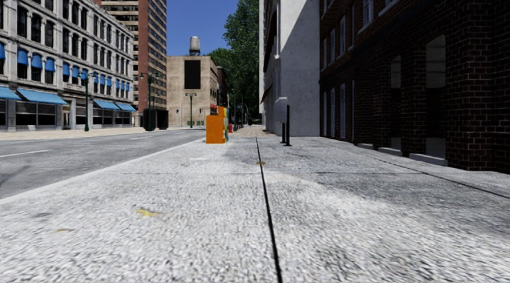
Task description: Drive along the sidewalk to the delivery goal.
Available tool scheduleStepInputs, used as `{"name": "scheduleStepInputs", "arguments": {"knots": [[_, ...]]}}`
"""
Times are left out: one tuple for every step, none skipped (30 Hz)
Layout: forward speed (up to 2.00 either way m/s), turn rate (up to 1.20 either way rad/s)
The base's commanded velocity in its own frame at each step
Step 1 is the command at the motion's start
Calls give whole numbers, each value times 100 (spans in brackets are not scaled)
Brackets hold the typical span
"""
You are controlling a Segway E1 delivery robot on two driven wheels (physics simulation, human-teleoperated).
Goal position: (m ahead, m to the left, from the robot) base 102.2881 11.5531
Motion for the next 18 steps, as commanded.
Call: {"name": "scheduleStepInputs", "arguments": {"knots": [[200, 0], [200, 0], [200, 0], [200, 0], [200, 0], [200, 0], [200, 0], [200, 0], [200, 0], [200, 0], [200, 0], [200, 0], [200, 0], [200, 0], [200, 0], [200, 0], [200, 0], [200, 0]]}}
